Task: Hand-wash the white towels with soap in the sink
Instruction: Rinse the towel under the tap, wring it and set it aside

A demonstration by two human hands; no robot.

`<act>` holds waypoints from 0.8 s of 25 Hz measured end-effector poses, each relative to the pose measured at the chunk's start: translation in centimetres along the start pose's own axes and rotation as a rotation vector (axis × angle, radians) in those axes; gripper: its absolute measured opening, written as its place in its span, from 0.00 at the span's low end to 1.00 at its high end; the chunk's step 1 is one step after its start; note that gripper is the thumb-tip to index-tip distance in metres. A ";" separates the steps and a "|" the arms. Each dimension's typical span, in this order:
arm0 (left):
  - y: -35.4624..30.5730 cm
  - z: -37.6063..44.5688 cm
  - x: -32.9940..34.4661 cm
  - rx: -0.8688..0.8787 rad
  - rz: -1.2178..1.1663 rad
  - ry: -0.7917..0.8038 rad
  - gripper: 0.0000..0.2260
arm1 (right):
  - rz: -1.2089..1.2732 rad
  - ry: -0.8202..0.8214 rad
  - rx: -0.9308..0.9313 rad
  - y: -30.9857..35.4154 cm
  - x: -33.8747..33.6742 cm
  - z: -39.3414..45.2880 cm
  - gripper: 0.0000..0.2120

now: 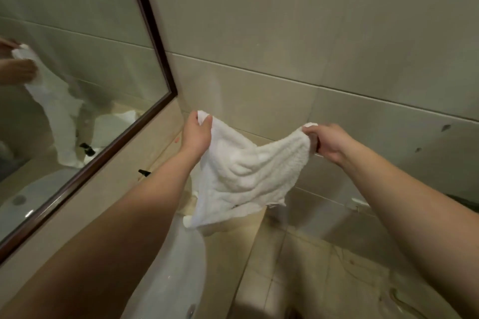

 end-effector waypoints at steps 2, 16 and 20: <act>-2.8 1.4 0.3 0.081 0.123 0.024 0.16 | -0.057 -0.061 -0.083 2.7 -1.9 -0.5 0.08; -10.6 7.5 0.9 0.063 0.428 0.059 0.20 | -0.302 -0.376 -0.279 12.9 -11.2 -0.7 0.14; -10.3 7.7 0.7 0.134 0.377 0.128 0.13 | -0.316 -0.407 -0.268 12.2 -11.9 0.2 0.12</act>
Point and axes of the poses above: each hand's wrist, its own z-axis towards the middle knuckle, its own x-axis out of the palm, y = z × x, the point moved 3 cm from there along z, towards the middle knuckle, and after that the axes turned 12 degrees about x, right-handed, at the moved point
